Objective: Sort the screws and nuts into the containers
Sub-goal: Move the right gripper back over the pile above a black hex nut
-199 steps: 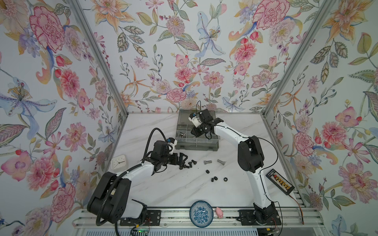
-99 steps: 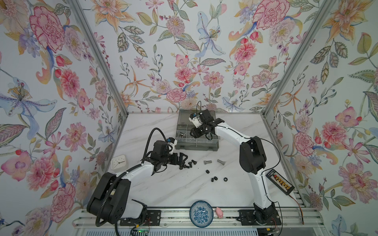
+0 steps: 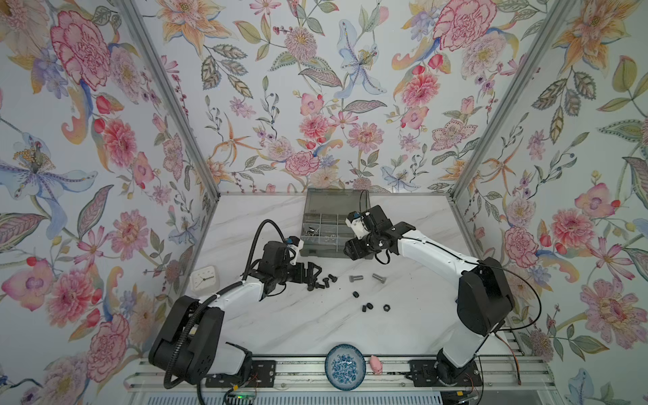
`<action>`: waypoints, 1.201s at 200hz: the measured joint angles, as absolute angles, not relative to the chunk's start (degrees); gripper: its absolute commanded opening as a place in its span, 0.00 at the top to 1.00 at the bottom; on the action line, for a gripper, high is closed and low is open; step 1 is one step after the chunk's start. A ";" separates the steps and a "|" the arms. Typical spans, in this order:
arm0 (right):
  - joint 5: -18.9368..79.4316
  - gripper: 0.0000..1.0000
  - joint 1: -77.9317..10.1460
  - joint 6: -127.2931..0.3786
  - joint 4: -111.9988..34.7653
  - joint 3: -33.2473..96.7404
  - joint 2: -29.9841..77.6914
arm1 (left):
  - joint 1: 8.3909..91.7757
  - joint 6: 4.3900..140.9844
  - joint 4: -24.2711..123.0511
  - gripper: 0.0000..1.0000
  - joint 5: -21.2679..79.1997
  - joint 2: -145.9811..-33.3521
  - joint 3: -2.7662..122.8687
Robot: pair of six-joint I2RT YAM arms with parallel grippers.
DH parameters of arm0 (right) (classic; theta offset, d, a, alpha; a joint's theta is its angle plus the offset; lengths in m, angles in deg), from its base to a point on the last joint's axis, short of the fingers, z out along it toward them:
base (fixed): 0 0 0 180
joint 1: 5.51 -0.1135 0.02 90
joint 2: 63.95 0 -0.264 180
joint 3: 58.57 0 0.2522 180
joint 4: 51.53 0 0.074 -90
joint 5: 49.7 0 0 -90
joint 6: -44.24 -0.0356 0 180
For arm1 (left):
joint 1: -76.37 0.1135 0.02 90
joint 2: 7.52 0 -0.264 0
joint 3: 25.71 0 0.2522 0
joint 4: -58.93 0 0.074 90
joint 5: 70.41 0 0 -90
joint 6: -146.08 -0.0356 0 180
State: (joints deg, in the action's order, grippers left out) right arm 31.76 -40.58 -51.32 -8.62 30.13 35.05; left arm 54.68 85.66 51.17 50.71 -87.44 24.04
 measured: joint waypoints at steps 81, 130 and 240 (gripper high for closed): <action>33.27 0.28 -48.29 -57.18 -7.96 17.21 28.61 | 54.75 85.47 49.86 0.01 50.71 -87.51 25.76; 33.27 0.30 -48.84 -56.41 -7.94 14.85 28.30 | 54.75 85.49 49.31 0.01 50.69 -87.77 25.87; 34.74 0.42 -51.20 -54.14 -8.45 14.20 31.73 | 54.75 85.49 49.27 0.01 50.71 -87.95 26.14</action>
